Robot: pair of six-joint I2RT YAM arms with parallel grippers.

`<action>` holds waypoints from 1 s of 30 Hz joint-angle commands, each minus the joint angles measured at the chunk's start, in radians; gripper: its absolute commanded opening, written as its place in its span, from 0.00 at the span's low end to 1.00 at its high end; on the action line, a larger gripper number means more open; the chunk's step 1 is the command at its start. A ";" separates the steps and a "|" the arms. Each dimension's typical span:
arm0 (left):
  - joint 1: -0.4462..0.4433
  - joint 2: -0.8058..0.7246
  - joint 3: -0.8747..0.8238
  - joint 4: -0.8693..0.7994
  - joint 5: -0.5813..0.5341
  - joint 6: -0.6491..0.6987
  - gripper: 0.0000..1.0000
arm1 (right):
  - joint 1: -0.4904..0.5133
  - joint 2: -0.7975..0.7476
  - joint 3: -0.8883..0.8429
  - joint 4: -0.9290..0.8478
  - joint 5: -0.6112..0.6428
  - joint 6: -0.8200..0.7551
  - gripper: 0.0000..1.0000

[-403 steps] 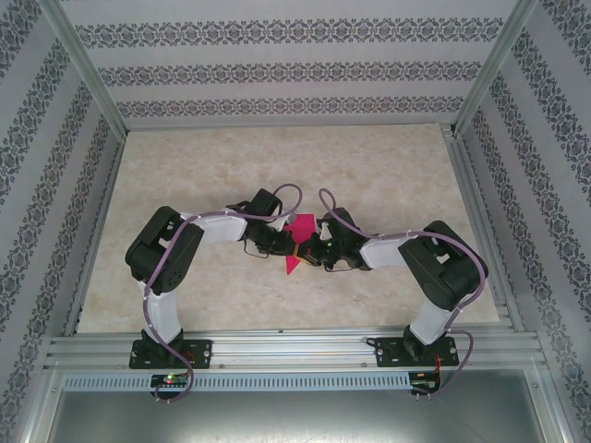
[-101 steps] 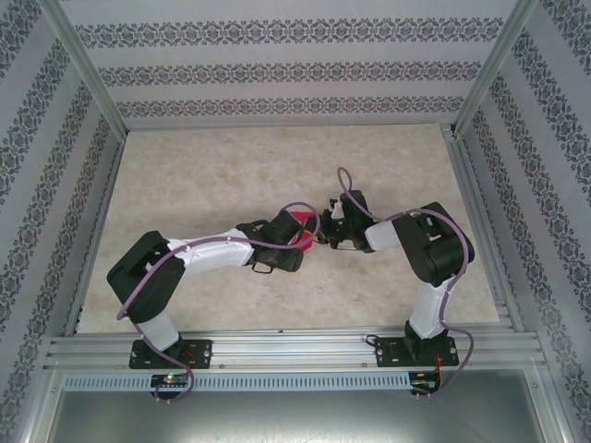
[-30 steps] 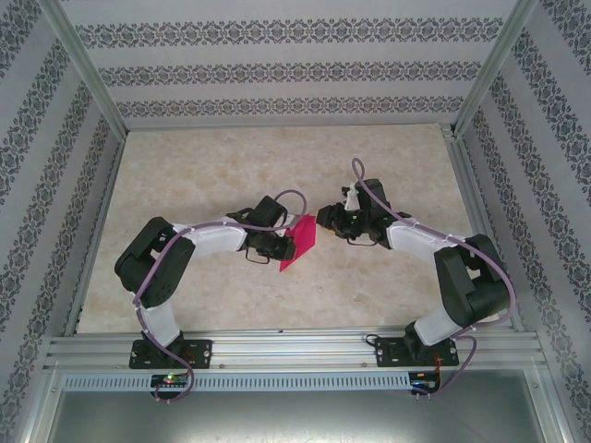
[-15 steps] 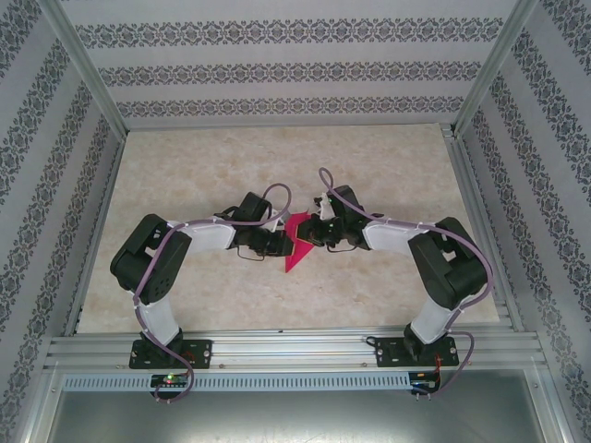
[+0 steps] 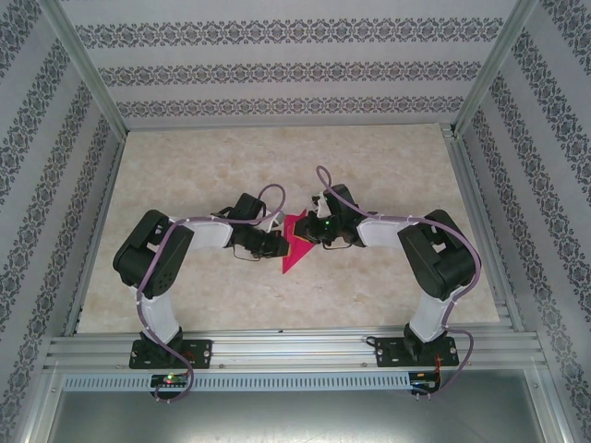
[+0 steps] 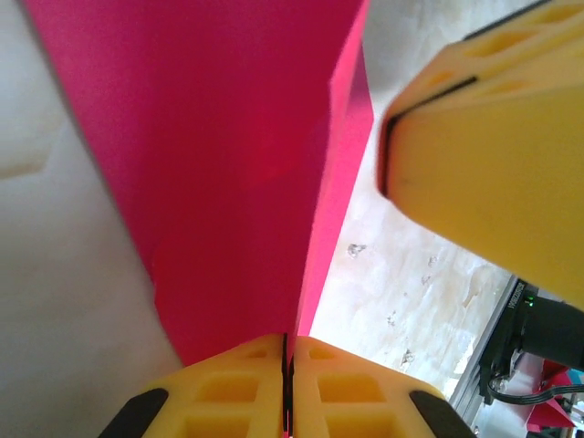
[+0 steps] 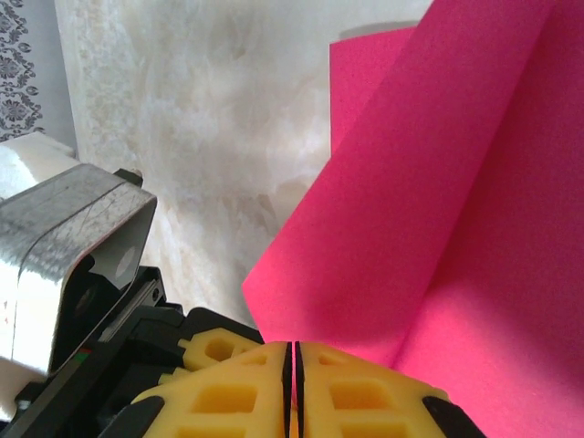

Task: Fold a paper plane with a square sheet of paper (pick it up from the middle)
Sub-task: Fourth fold the wing at the center of the table.

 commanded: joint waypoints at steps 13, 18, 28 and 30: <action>0.051 0.045 0.023 -0.057 0.079 0.034 0.11 | 0.026 0.071 0.064 0.078 -0.066 0.030 0.15; 0.054 0.045 0.036 -0.066 0.097 0.042 0.11 | 0.027 0.093 0.078 0.058 -0.030 0.027 0.15; 0.060 0.010 0.034 -0.095 0.072 0.055 0.26 | 0.014 0.114 0.074 0.077 0.008 0.050 0.15; 0.060 -0.007 0.025 -0.104 0.058 0.060 0.29 | 0.014 0.116 0.078 0.081 0.007 0.054 0.15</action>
